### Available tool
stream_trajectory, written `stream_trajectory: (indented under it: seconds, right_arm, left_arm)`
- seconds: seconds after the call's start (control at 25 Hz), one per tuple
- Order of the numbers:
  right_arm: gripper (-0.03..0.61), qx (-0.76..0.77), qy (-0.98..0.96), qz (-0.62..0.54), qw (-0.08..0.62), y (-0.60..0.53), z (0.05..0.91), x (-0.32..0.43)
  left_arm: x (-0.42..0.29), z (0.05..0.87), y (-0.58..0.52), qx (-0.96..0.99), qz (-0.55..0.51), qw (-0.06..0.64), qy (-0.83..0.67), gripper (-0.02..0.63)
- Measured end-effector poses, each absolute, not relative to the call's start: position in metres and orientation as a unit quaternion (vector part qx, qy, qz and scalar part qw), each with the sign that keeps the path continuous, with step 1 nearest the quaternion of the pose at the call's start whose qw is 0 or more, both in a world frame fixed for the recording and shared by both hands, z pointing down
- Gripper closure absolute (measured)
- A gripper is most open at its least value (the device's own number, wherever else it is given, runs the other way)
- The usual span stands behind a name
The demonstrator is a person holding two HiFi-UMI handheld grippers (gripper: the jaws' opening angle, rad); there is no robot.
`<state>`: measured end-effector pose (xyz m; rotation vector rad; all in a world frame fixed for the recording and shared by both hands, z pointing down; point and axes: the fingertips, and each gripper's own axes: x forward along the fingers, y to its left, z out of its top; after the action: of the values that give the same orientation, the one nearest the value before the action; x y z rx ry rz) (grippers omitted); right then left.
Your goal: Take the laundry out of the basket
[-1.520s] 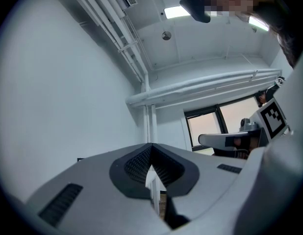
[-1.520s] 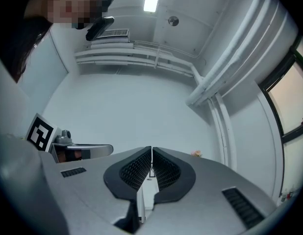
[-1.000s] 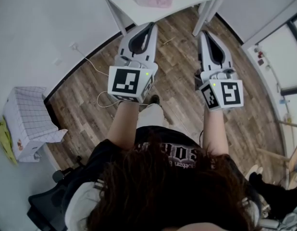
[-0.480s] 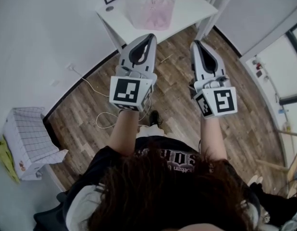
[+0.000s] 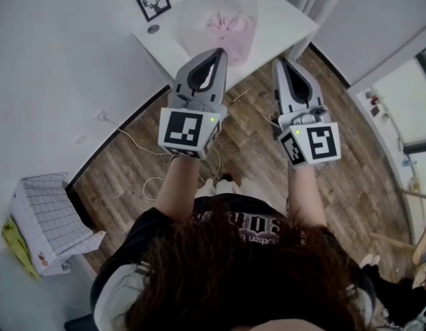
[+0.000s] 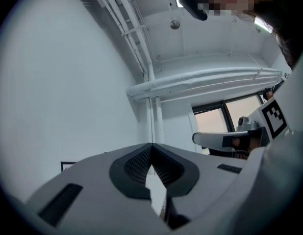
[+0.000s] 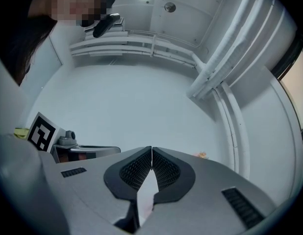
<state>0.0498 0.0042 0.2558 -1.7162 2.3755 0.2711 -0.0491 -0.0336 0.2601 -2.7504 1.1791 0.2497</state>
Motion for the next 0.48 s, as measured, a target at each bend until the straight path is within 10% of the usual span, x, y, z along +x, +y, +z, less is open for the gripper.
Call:
stream_trajectory:
  seconds: [0.48]
  right_arm:
    - [0.551, -0.579, 0.804, 0.092, 0.103, -0.068, 0.252, 0.057]
  left_arm:
    - [-0.043, 0.262, -0.104, -0.913, 0.075, 0.066, 0.395, 0.614]
